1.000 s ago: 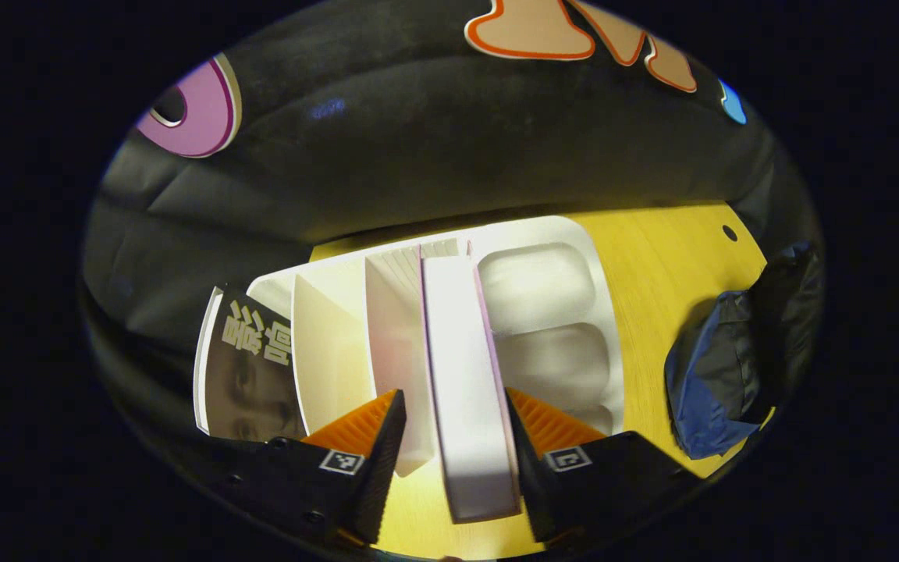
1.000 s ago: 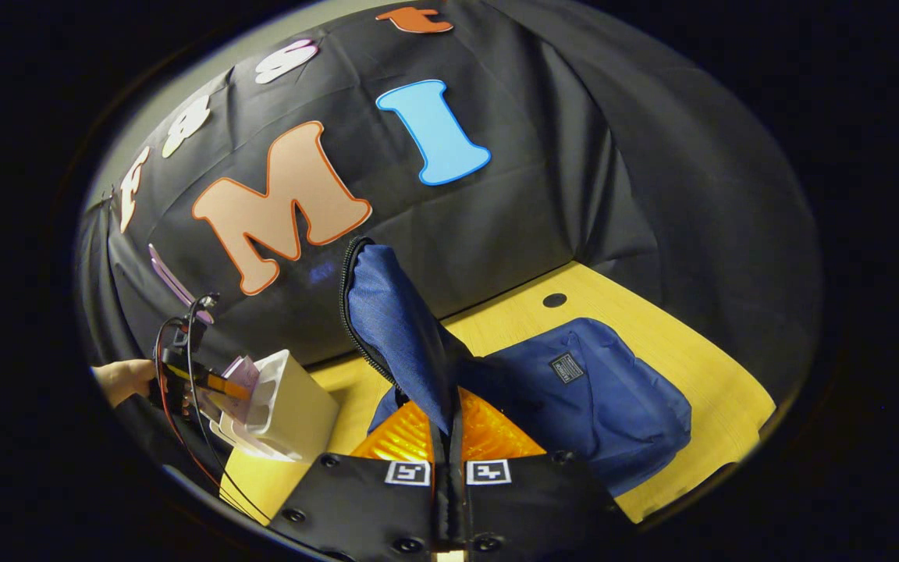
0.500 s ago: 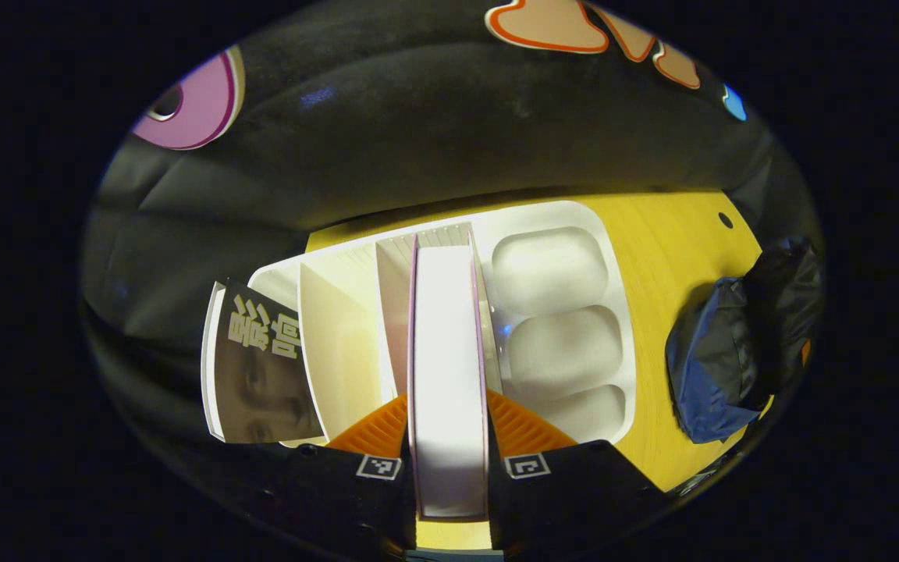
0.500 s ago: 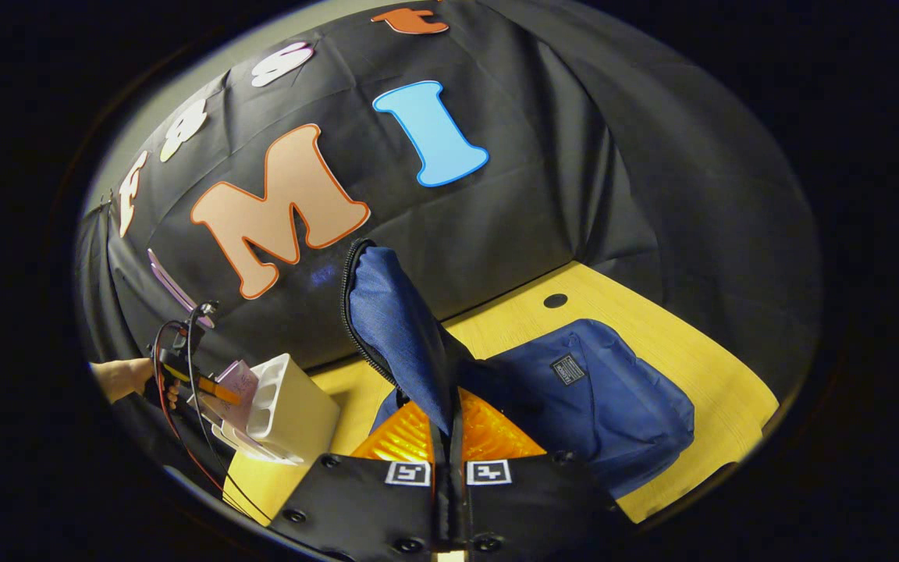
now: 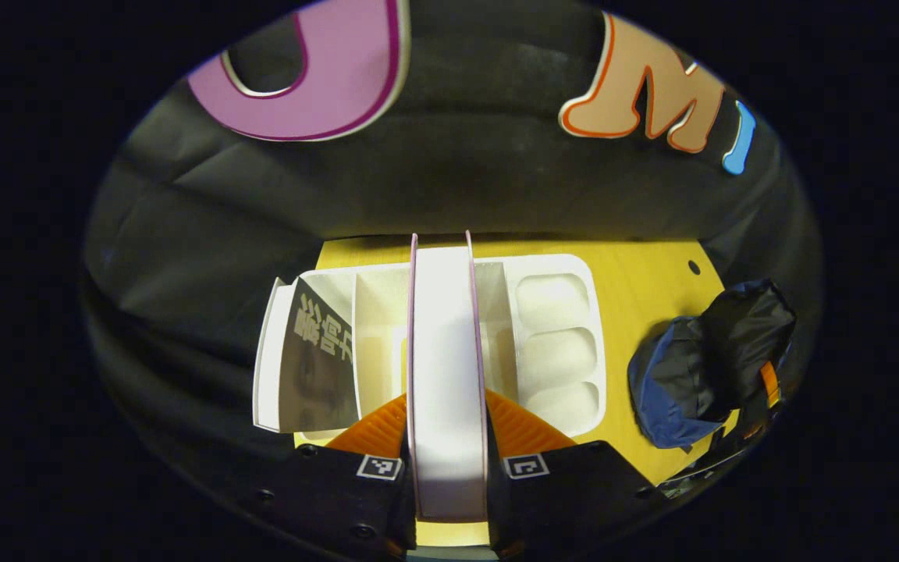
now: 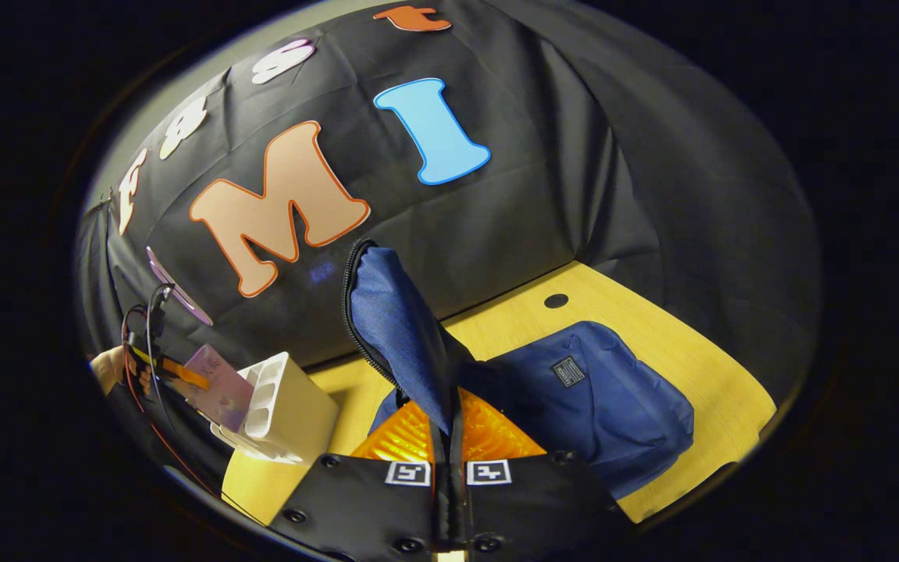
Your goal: Open the schoolbag, grab two books from the bookshelf and put them into the schoolbag.
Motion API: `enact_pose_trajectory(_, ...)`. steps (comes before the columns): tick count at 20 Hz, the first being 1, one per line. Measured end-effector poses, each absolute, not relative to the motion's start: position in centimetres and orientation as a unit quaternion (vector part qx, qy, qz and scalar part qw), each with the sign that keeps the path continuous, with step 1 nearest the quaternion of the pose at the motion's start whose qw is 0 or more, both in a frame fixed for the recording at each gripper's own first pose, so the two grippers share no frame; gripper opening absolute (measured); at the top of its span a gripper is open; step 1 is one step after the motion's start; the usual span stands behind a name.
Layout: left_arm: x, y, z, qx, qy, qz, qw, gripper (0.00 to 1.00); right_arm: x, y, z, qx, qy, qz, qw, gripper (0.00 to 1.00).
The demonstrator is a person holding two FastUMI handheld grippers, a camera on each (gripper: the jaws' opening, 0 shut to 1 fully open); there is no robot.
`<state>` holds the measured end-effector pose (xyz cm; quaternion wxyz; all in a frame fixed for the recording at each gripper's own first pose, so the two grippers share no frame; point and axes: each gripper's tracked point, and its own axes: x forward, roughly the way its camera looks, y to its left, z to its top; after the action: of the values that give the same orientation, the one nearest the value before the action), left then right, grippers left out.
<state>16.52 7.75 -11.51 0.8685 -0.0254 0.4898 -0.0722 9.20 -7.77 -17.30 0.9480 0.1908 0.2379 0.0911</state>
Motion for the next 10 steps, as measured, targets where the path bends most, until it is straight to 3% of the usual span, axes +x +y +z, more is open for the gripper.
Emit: enact_pose_trajectory(10,14.8,11.2,-5.3,-0.115,0.432,-0.086,0.890,0.32,9.1,-7.9,-17.1,0.187,0.236,0.085,0.950,0.02)
